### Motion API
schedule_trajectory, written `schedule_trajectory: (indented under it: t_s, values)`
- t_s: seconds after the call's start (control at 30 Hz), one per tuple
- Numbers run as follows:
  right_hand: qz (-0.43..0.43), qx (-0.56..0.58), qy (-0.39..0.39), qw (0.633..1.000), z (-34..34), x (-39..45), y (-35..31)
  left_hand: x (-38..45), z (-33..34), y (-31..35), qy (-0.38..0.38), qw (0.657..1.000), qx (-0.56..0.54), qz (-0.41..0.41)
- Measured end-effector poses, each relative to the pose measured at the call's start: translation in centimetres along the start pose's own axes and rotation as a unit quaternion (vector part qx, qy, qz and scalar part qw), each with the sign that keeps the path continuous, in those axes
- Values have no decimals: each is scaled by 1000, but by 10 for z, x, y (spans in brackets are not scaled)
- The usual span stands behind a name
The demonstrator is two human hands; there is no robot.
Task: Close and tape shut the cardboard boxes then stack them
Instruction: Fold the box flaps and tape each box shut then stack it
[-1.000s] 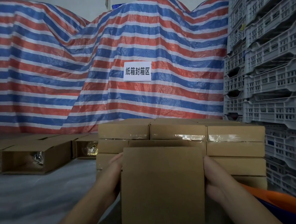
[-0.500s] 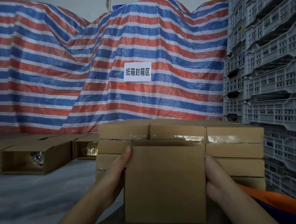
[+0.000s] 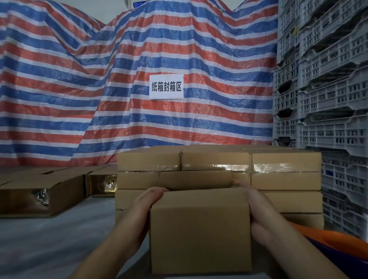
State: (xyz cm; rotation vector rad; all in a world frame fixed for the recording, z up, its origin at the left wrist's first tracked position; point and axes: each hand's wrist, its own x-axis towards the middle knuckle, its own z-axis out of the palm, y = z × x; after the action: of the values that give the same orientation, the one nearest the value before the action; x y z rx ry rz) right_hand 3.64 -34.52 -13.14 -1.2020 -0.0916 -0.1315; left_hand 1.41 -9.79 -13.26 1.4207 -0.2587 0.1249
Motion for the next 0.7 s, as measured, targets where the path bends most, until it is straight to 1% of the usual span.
schedule_trajectory:
  t_s: [0.1,0.2,0.33,0.47,0.57,0.7]
  values:
    - [39,33,-15,999,0,-1,0,3,0,-1,17,1000,3,-5]
    - [29,39,-41,998,0,-4,-2,4,1,-1,17,1000,8,-10]
    - [-4,-30,-39,999,1,-5,-2,3,1,0,25,1000,-2,-9]
    - [-7,-43,-36,998,0,-5,-3,4,1,-1,25,999,-33,30]
    - [-3,-38,-53,998,0,-6,-4,5,0,-1,12,996,-61,63]
    - [-7,-17,-57,998,0,-7,-4,8,-1,-3,26,995,-63,71]
